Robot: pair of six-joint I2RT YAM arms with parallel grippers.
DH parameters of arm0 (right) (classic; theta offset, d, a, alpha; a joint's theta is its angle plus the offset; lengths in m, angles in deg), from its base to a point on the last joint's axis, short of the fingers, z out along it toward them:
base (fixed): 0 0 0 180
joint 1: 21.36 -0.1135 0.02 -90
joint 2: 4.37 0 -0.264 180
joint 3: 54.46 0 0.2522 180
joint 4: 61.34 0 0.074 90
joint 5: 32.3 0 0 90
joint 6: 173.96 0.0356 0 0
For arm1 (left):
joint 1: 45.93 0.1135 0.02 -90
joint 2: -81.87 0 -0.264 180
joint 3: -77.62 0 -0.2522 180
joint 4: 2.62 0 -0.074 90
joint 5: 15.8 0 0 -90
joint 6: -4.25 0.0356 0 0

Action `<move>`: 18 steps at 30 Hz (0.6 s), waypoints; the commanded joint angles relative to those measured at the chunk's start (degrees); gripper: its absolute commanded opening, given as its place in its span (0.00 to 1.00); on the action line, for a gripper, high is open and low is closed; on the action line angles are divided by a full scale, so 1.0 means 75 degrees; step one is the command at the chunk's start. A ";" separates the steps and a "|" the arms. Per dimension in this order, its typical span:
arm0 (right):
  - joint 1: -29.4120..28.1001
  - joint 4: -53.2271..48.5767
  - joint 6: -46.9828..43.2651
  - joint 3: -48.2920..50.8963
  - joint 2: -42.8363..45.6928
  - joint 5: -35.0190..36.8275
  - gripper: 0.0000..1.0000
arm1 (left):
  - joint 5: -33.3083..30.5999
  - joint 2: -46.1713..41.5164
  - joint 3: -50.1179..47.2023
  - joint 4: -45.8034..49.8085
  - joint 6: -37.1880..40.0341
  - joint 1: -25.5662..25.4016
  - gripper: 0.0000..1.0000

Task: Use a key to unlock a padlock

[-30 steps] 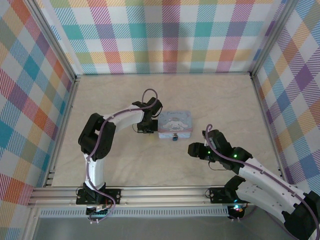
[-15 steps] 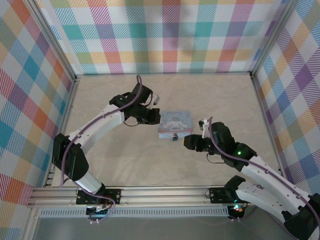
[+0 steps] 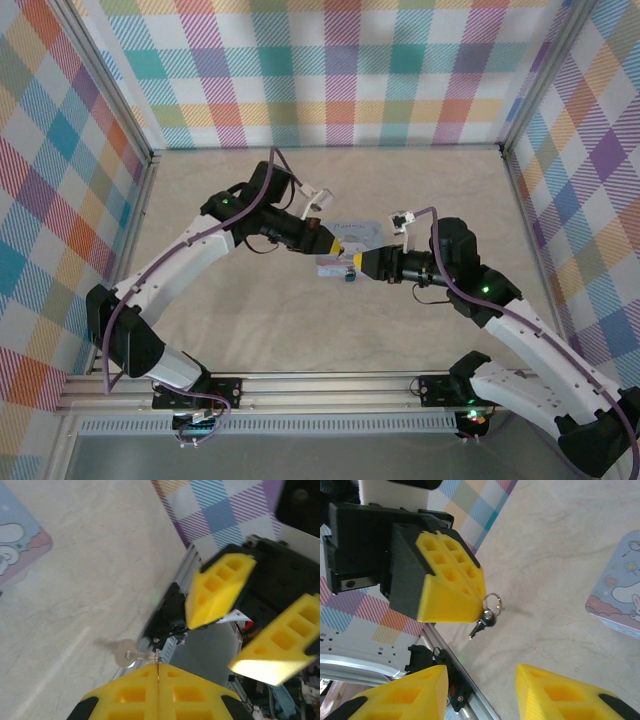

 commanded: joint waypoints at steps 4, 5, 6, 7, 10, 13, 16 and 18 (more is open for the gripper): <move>0.0197 0.0833 0.0207 -0.0149 -0.0213 -0.0887 0.45 | 0.0742 -0.0246 0.0143 0.0024 0.0298 0.0001 0.00; 0.0197 0.0919 0.0228 -0.0141 -0.0228 -0.0949 0.45 | 0.0753 -0.0259 0.0154 0.0019 0.0298 0.0000 0.00; 0.0203 0.1013 0.0248 -0.0133 -0.0242 -0.1006 0.44 | 0.0825 -0.0271 0.0154 0.0010 0.0307 -0.0010 0.00; 0.0203 0.1054 0.0264 -0.0137 -0.0260 -0.1027 0.44 | 0.0856 -0.0272 0.0172 0.0018 0.0309 -0.0009 0.00; 0.0203 0.1110 0.0240 -0.0155 -0.0362 -0.1055 0.43 | 0.0919 -0.0306 0.0189 0.0031 0.0321 -0.0035 0.00; 0.0203 0.1273 0.0288 -0.0165 -0.0539 -0.1129 0.43 | 0.0993 -0.0319 0.0185 0.0020 0.0321 -0.0058 0.00; 0.0203 0.1462 0.0356 -0.0157 -0.0659 -0.1172 0.42 | 0.1039 -0.0329 0.0173 0.0013 0.0310 -0.0082 0.00; 0.0203 0.1535 0.0369 -0.0161 -0.0686 -0.1168 0.41 | 0.1068 -0.0351 0.0160 -0.0004 0.0299 -0.0105 0.00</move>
